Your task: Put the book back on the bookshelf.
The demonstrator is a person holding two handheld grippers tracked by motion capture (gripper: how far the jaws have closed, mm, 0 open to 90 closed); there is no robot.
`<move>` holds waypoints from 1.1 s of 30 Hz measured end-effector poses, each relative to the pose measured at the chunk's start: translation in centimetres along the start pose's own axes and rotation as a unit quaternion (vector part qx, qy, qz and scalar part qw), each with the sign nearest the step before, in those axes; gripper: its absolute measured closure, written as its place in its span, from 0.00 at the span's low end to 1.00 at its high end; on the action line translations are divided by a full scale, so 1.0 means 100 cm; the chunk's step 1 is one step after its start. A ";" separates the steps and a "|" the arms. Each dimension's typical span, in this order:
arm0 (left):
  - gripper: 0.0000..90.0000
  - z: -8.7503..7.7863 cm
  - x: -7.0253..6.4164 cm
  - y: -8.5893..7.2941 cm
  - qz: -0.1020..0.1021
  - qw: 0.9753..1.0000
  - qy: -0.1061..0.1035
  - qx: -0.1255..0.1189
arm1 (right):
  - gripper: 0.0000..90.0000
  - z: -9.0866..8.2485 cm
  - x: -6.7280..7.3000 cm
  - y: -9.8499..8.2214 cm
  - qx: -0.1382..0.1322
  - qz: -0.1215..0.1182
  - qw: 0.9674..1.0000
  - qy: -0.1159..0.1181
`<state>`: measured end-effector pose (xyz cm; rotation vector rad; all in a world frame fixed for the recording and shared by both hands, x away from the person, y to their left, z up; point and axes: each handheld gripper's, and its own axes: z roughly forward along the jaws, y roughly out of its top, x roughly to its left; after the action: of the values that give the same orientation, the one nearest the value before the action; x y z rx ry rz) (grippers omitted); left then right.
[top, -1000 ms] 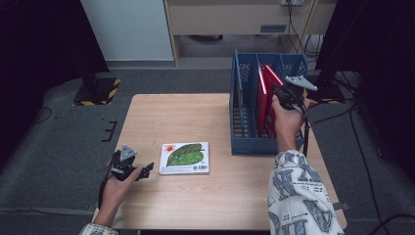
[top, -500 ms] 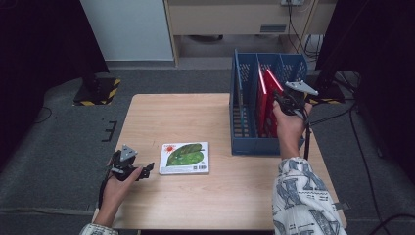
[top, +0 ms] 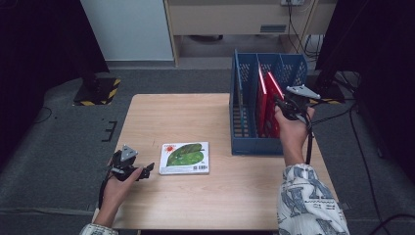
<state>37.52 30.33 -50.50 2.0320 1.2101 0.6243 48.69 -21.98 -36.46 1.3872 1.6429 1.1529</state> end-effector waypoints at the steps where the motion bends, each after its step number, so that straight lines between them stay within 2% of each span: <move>1: 0.07 0.000 0.000 0.000 0.000 1.000 0.000 0.000 | 0.86 -0.001 0.000 -0.001 0.001 0.001 1.000 0.001; 7: 0.07 0.000 0.000 0.000 0.000 1.000 0.001 0.000 | 0.85 -0.001 -0.002 0.000 0.008 0.007 1.000 0.000; 16: 0.07 -0.001 0.000 0.000 0.000 1.000 0.001 -0.001 | 0.82 -0.002 -0.001 0.006 0.010 0.013 1.000 0.011; 28: 0.07 -0.001 0.000 0.000 0.001 1.000 0.000 -0.001 | 0.85 0.004 0.001 0.010 0.030 0.004 1.000 0.001; 33: 0.07 0.000 0.000 0.000 0.001 1.000 -0.001 0.000 | 0.88 0.004 0.000 0.012 0.033 -0.010 0.999 -0.007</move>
<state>37.49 30.30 -50.47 2.0333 1.2075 0.6239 49.46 -21.86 -35.51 1.4130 1.6947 1.0844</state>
